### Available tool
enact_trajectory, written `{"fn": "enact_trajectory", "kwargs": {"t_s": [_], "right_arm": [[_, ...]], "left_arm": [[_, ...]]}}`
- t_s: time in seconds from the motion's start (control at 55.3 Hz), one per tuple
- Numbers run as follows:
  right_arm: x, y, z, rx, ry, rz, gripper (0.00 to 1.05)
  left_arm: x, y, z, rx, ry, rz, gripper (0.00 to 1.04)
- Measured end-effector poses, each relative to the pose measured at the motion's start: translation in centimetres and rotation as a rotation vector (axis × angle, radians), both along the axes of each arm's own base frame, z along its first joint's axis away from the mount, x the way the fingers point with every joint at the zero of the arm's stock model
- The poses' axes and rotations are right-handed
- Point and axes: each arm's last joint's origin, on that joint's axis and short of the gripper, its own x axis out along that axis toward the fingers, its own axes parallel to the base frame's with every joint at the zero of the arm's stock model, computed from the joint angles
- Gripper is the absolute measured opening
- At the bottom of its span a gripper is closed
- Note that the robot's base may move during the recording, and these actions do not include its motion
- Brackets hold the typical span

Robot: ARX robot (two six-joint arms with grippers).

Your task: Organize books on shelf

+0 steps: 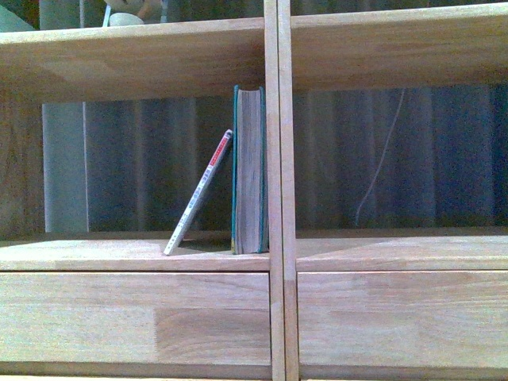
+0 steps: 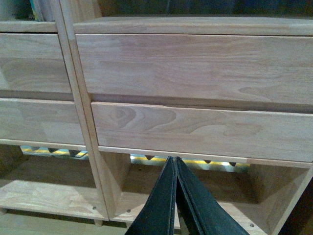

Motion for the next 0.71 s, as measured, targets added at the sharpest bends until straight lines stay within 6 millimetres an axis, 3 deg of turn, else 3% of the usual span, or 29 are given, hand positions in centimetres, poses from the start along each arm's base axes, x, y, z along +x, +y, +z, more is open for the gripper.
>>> {"fn": "enact_trajectory", "kwargs": {"t_s": [0.217,0.705], "right_arm": [[0.00,0.00,0.00,-0.001,0.000,0.000,0.04],[0.00,0.00,0.00,-0.002,0.000,0.000,0.95]], "left_arm": [[0.00,0.00,0.00,0.000,0.000,0.000,0.06],[0.00,0.00,0.00,0.000,0.000,0.000,0.99]]}}
